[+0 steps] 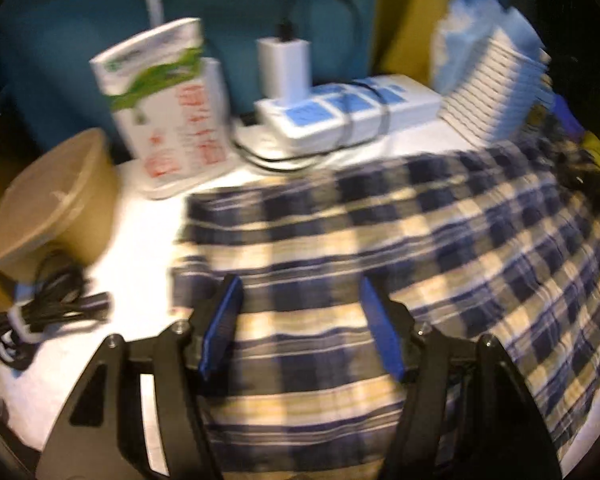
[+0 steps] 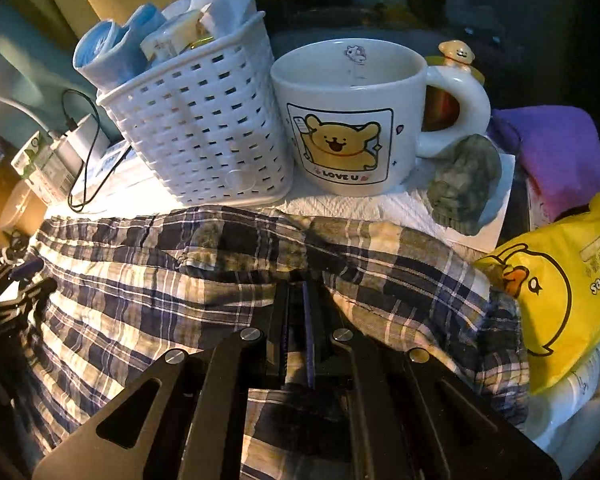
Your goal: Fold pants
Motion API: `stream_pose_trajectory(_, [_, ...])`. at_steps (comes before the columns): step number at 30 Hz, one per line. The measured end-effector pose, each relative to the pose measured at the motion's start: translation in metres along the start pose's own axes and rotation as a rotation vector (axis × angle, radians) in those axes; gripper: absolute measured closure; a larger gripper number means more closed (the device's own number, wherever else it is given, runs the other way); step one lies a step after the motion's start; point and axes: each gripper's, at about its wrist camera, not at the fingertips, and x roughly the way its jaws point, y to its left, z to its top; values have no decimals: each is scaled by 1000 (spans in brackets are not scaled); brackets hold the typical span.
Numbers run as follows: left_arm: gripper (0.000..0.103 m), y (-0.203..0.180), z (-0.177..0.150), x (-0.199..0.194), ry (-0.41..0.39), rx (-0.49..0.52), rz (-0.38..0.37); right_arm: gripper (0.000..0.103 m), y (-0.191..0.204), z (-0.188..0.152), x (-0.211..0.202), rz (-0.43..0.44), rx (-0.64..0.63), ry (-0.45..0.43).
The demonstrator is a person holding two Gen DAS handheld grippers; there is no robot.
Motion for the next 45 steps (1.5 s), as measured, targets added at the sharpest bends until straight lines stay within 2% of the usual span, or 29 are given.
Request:
stream_pose_trajectory(3, [40, 13, -4, -13, -9, -34, 9, 97, -4, -8, -30, -62, -24, -48])
stream_pose_trajectory(4, [40, 22, -14, -25, -24, -38, -1, 97, 1, -5, -35, -66, -34, -63])
stream_pose_trajectory(9, [40, 17, -36, -60, -67, -30, -32, 97, 25, -13, -62, -38, -138, -115])
stream_pose_trajectory(14, [40, 12, -63, -80, -74, 0, -52, 97, 44, 5, -34, -7, -118, -77])
stream_pose_trajectory(18, [40, 15, -72, -56, -43, -11, -4, 97, 58, 15, 6, -37, -95, -18])
stream_pose_trajectory(20, [40, 25, -80, -52, -26, -28, 1, 97, 58, 15, 10, -40, -94, -26])
stream_pose_trajectory(22, [40, 32, -83, -55, -34, -49, -20, 97, 58, 16, 9, -40, -89, -14])
stream_pose_trajectory(24, [40, 35, -84, -61, -47, -67, -9, 97, 57, 13, 4, -45, -74, -18])
stream_pose_trajectory(31, [40, 43, -100, -78, -65, -102, -44, 97, 58, -33, -60, -42, -125, -94])
stream_pose_trajectory(33, [40, 42, -110, -82, -65, -88, -49, 97, 58, -55, -75, -5, -142, -95])
stream_pose_trajectory(36, [40, 46, -124, -83, -56, -95, -46, 96, 65, -86, -78, 18, -176, -60])
stream_pose_trajectory(39, [40, 52, -131, -88, -56, -127, -25, 96, 62, -109, -65, -27, -190, -27])
stream_pose_trajectory(40, [40, 53, -132, -90, -59, -130, -9, 96, 60, -115, -68, -18, -178, -60])
stream_pose_trajectory(45, [40, 48, -140, -103, -60, -117, 5, 96, 47, -125, -93, -52, -118, -99])
